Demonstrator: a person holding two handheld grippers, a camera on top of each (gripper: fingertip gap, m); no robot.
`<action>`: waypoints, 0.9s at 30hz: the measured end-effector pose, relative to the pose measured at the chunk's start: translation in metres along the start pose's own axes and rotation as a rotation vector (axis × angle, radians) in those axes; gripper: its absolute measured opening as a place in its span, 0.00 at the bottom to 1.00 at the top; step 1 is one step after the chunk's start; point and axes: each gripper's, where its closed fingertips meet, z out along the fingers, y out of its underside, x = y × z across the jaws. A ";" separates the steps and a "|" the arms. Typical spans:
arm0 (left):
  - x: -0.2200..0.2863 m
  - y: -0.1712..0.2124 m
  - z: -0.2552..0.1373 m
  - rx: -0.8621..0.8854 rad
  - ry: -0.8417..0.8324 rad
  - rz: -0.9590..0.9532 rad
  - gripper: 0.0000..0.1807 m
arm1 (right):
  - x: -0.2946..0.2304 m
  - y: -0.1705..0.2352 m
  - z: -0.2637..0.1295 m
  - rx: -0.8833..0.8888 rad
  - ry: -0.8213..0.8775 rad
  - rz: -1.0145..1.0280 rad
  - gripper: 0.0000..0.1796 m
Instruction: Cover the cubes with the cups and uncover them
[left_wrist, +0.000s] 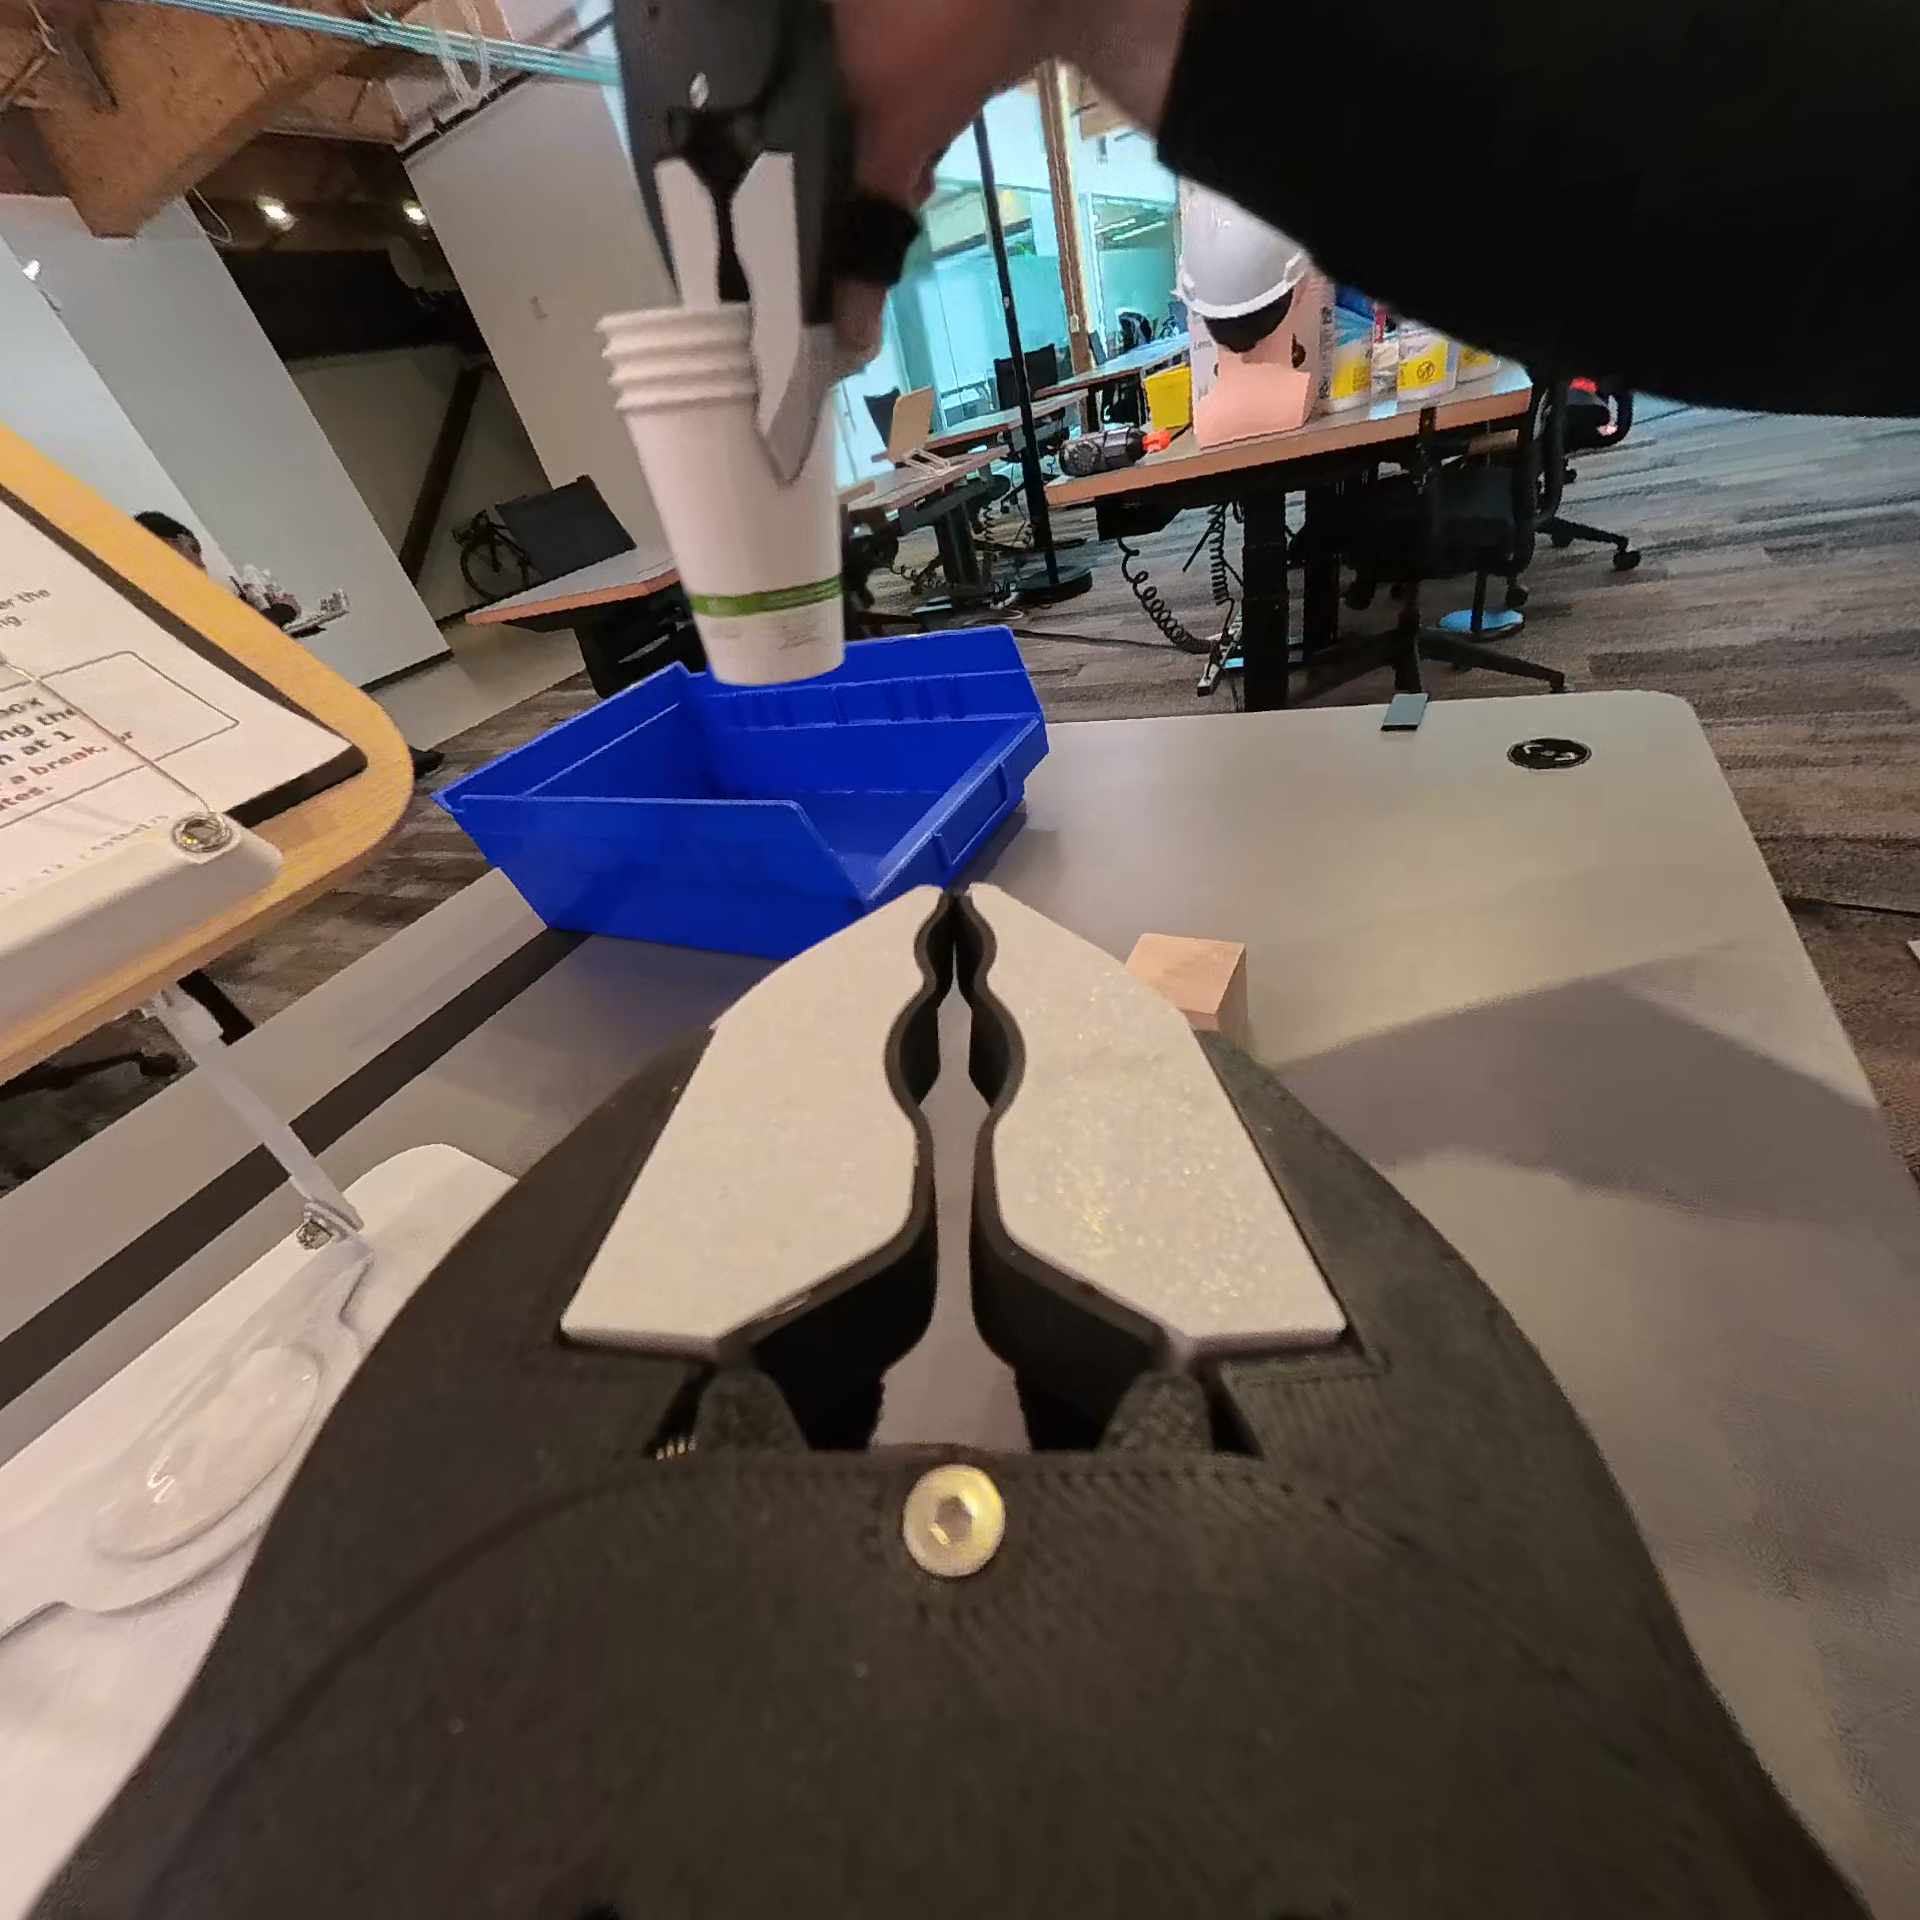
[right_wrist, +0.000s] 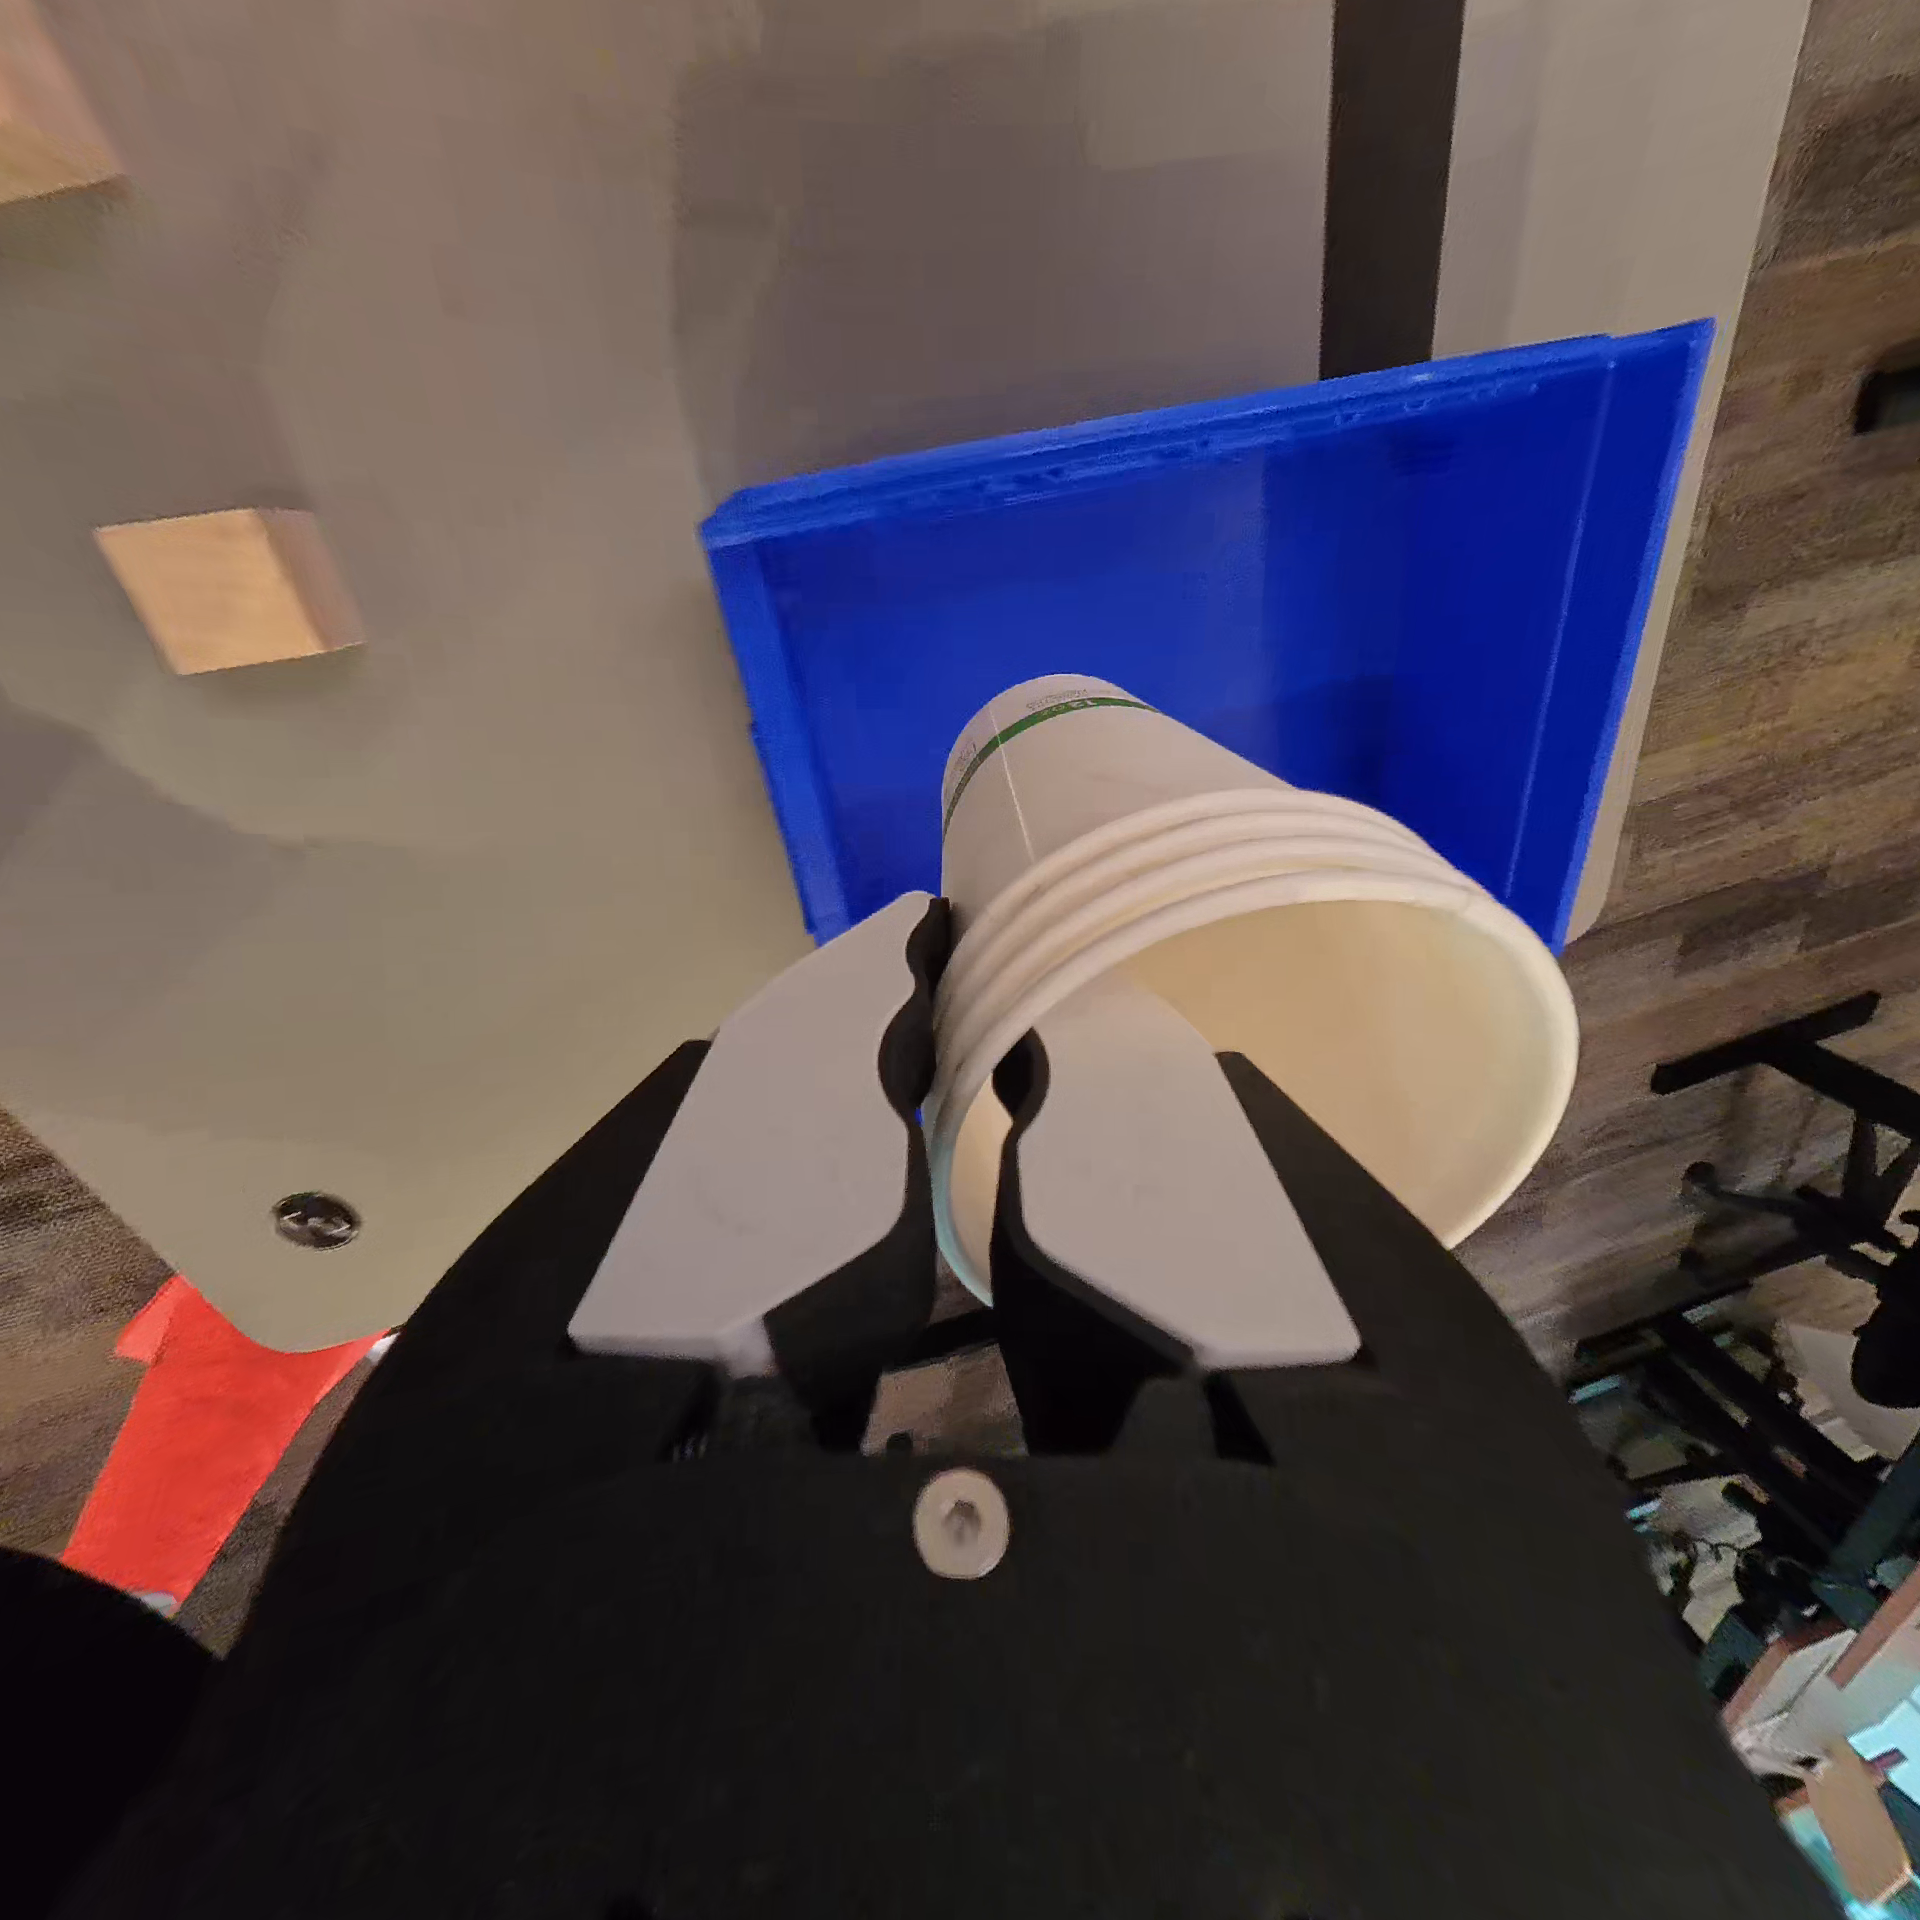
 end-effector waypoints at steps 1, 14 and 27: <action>0.000 0.000 -0.001 0.000 0.000 -0.006 0.00 | 0.012 -0.003 0.008 -0.016 -0.001 0.010 0.03; 0.008 -0.009 -0.003 0.058 0.066 -0.116 0.00 | 0.121 -0.007 0.114 -0.082 -0.112 0.139 0.03; 0.011 -0.003 0.004 0.030 0.092 -0.124 0.00 | 0.131 -0.004 0.150 -0.099 -0.106 0.162 0.28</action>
